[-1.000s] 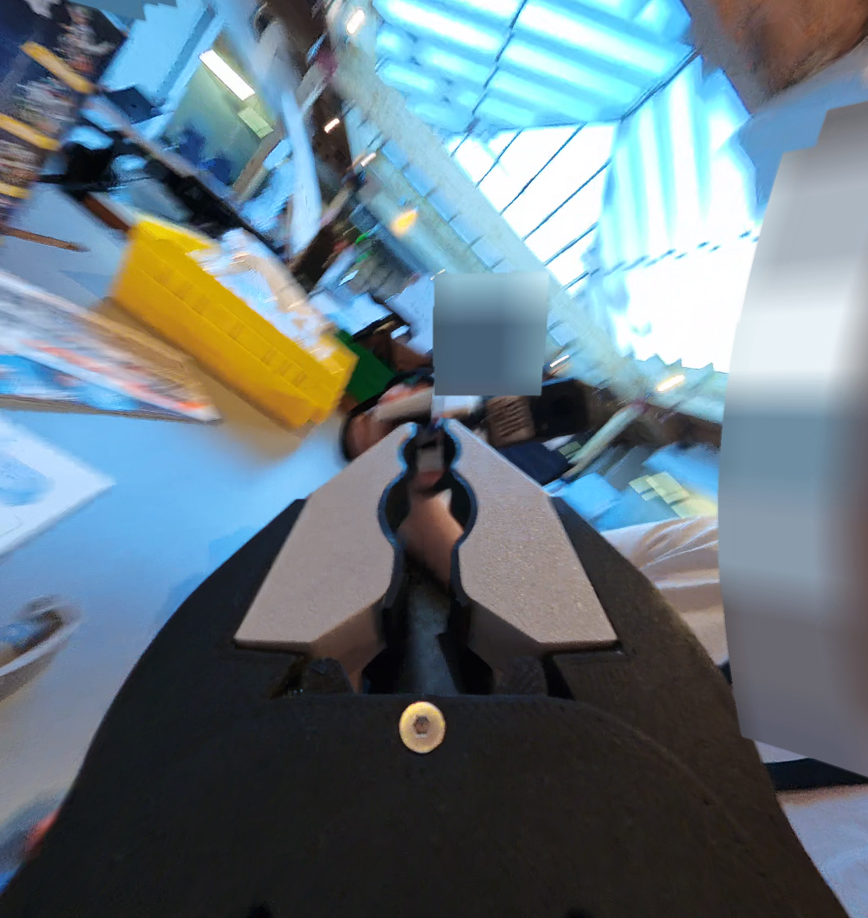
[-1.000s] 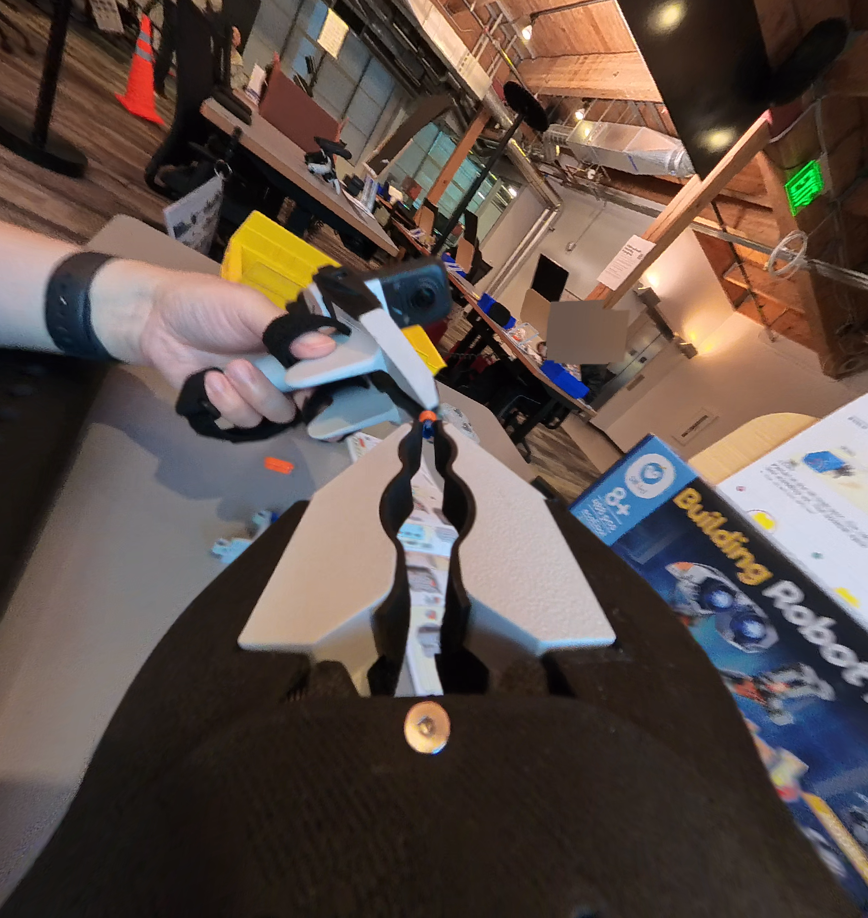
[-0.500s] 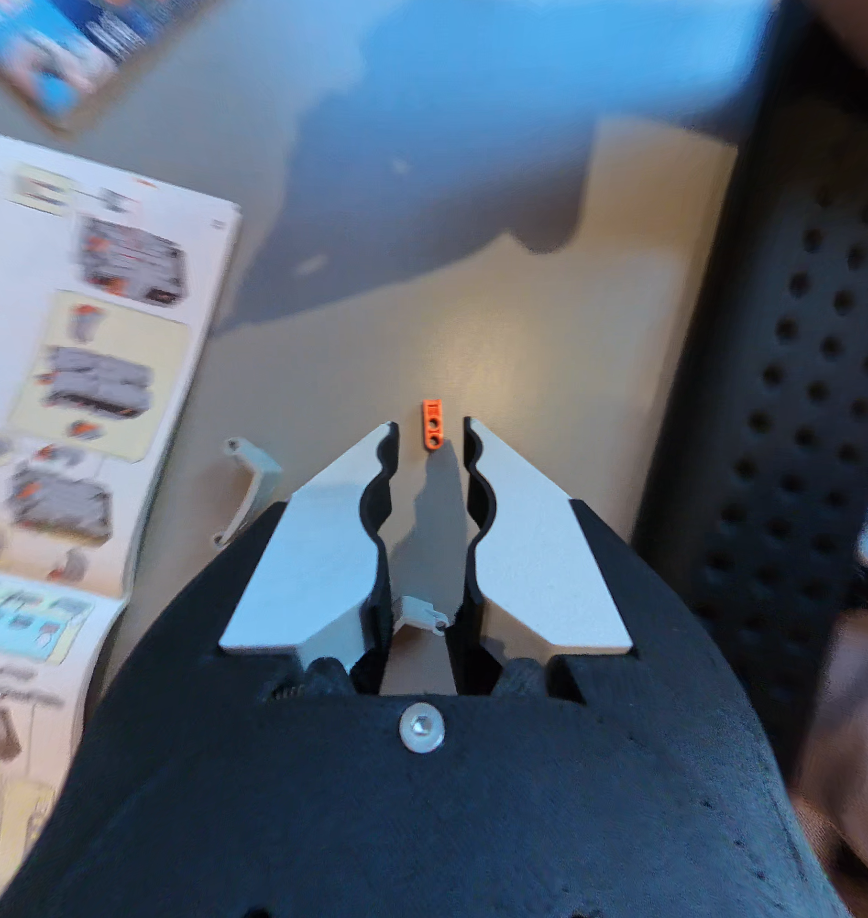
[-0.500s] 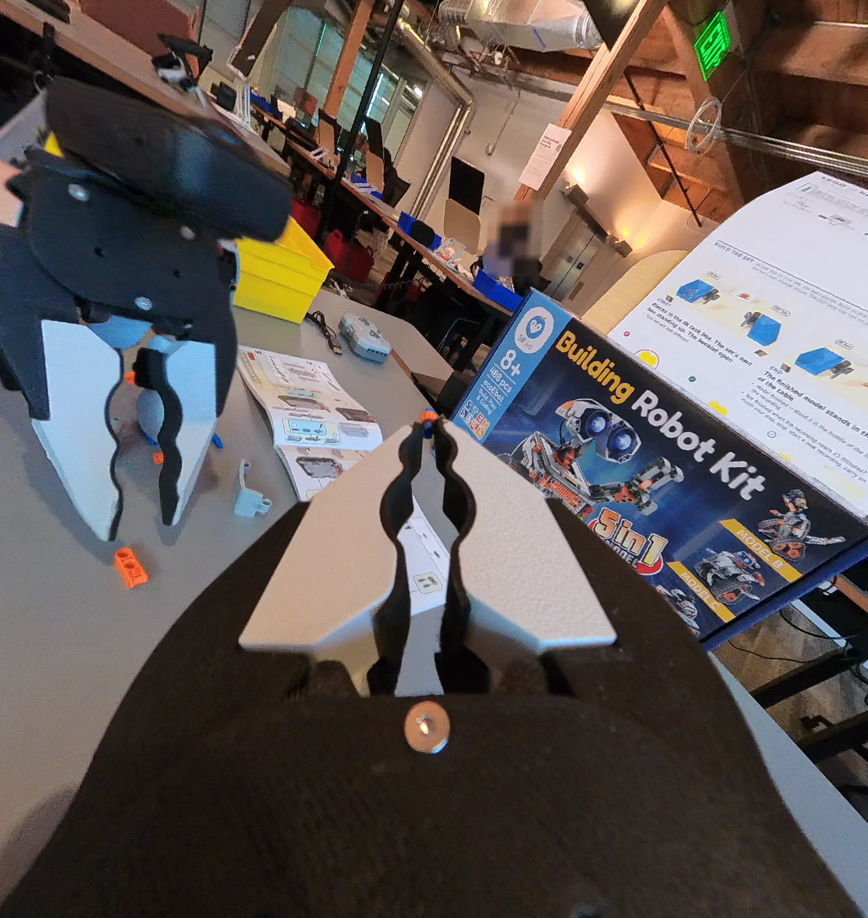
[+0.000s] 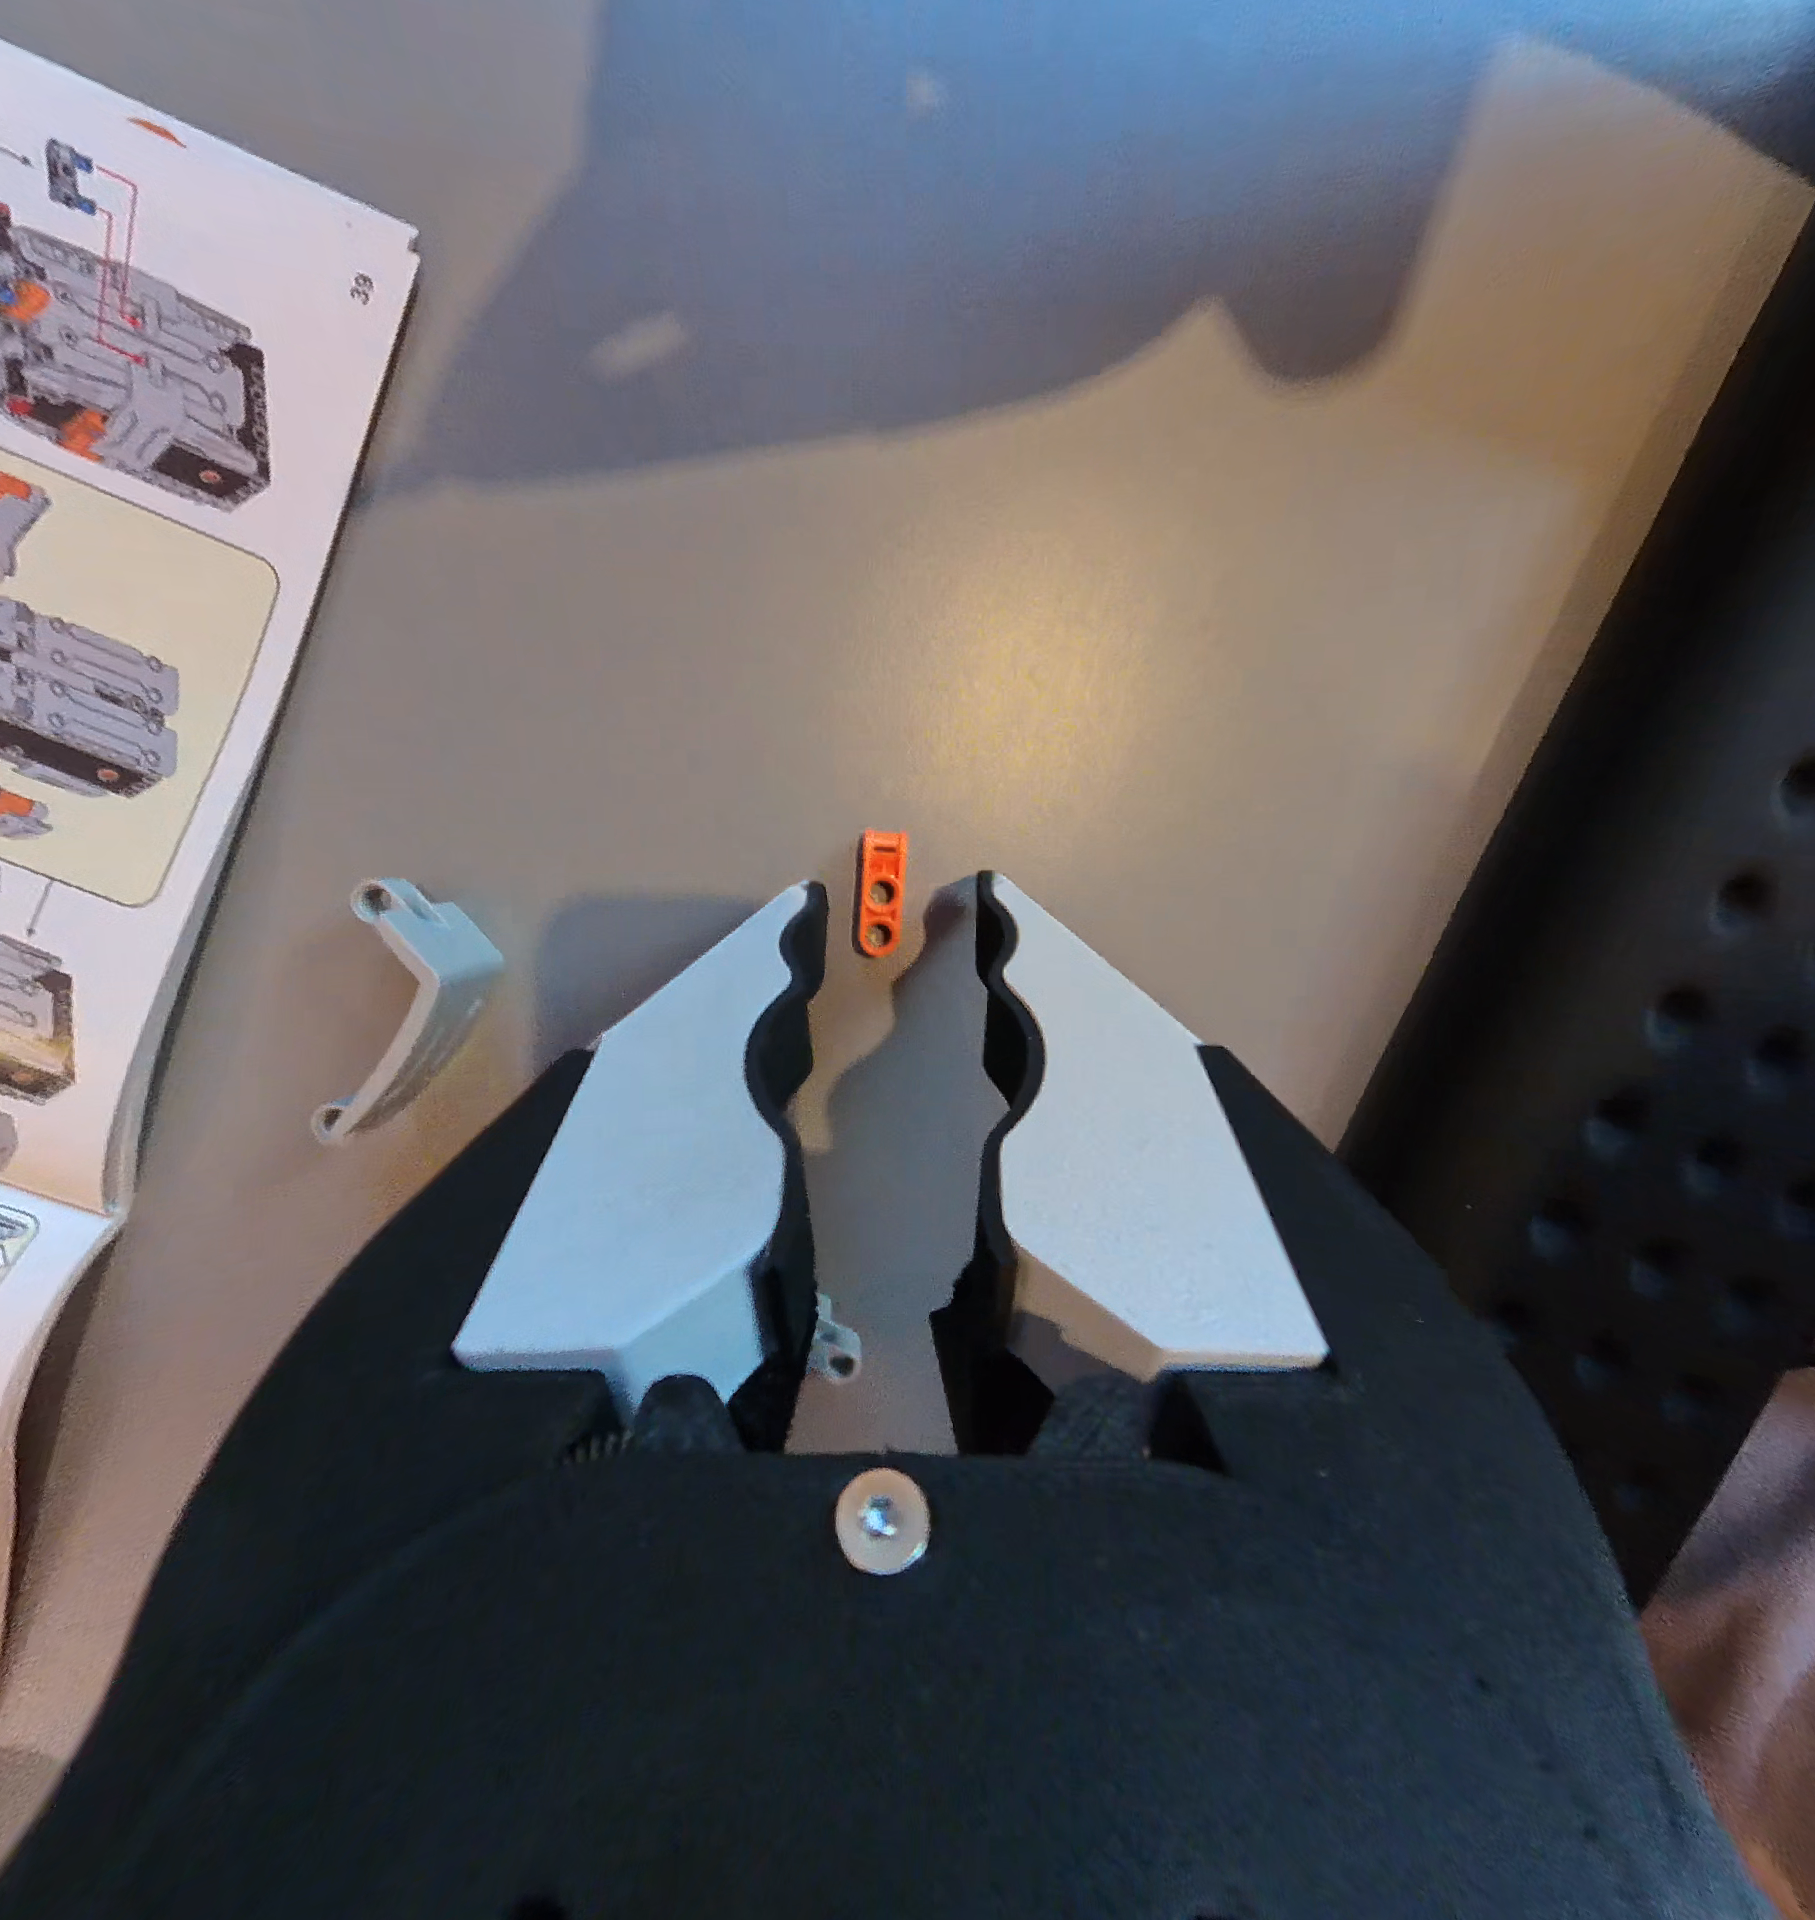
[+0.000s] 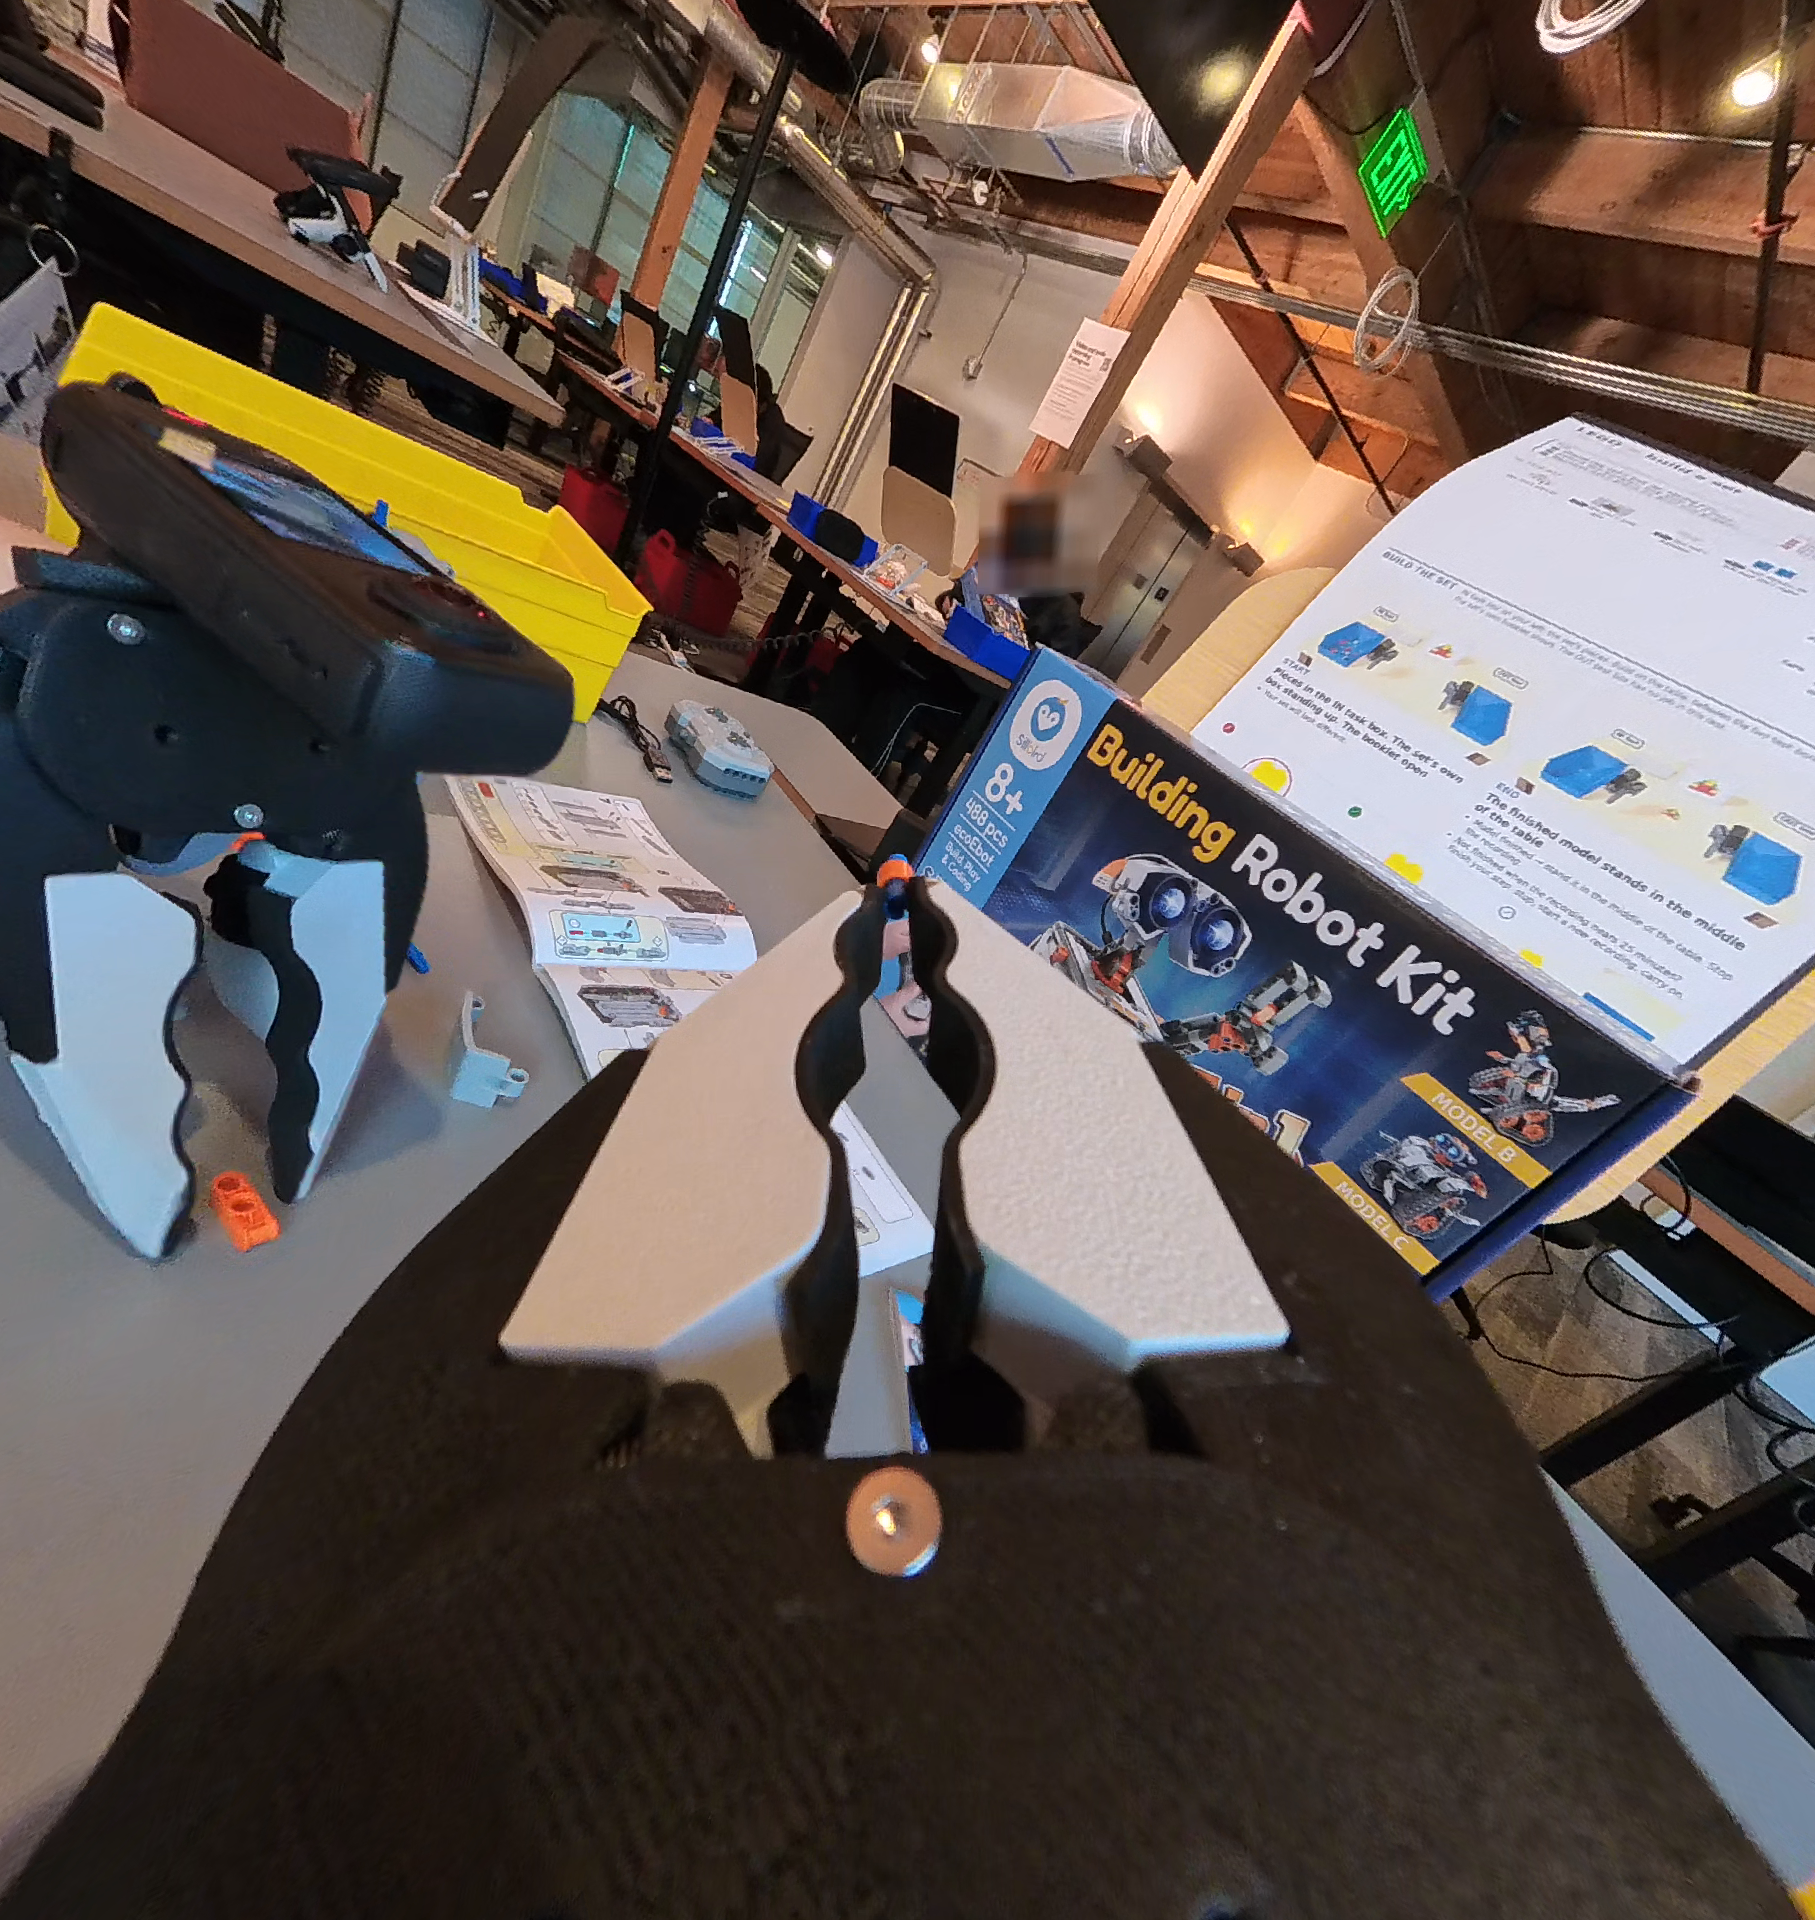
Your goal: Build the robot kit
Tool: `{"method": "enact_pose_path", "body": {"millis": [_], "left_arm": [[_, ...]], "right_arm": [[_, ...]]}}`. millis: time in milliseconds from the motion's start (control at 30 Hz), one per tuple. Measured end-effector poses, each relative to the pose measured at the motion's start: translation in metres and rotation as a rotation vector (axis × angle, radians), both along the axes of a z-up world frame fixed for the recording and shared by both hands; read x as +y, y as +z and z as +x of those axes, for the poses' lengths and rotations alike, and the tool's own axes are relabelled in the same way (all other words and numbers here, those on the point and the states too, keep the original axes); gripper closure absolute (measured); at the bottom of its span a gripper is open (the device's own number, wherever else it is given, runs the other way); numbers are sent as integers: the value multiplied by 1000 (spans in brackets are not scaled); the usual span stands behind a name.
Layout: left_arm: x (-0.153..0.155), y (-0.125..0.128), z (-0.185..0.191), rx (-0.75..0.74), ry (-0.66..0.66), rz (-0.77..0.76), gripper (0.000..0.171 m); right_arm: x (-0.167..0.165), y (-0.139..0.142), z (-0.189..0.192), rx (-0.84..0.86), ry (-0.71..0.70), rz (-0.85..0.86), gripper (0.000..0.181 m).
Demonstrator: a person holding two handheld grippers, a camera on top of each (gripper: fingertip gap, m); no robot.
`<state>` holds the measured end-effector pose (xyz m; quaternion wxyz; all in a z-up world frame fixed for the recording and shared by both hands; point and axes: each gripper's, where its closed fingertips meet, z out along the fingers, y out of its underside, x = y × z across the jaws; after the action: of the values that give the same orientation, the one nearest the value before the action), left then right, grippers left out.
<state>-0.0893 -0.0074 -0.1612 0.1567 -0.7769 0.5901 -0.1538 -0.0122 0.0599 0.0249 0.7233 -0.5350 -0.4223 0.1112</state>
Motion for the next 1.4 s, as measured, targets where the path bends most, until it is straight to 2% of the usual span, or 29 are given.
{"method": "enact_pose_path", "body": {"millis": [67,133,267,333,500,567,633,767,900,1167,1267,1400], "left_arm": [[1,-1,-1,-9,9,13,147],[2,-1,0,-28,-1,54,166],[13,4,-10,-122,71,57,166],[25,29,-20,-290,140,36,166],[47,129,-62,-831,219,-3,166],[52,153,-79,-981,239,-4,166],[54,164,-93,-1069,256,6,167],[59,180,-114,-1177,270,17,166],[52,190,-116,-1274,230,-102,167],[47,200,-119,-1377,187,-260,167],[44,205,-116,-1396,150,-298,167],[45,196,-107,-1362,170,-260,167]], "right_arm": [[0,-1,-1,-8,0,-3,178],[0,-2,-3,-17,1,-2,178],[1,-7,-4,-27,0,-17,178],[4,-11,-5,-26,1,-34,178],[2,-17,-18,7,66,-95,178],[-2,-18,-28,33,114,-128,178],[-6,-18,-37,62,155,-158,178],[-13,-18,-50,155,242,-240,178],[-8,-29,-57,219,293,-348,178],[0,-55,-71,198,326,-469,179],[-4,-48,-79,237,377,-475,178],[-18,-27,-97,387,479,-561,179]]}}
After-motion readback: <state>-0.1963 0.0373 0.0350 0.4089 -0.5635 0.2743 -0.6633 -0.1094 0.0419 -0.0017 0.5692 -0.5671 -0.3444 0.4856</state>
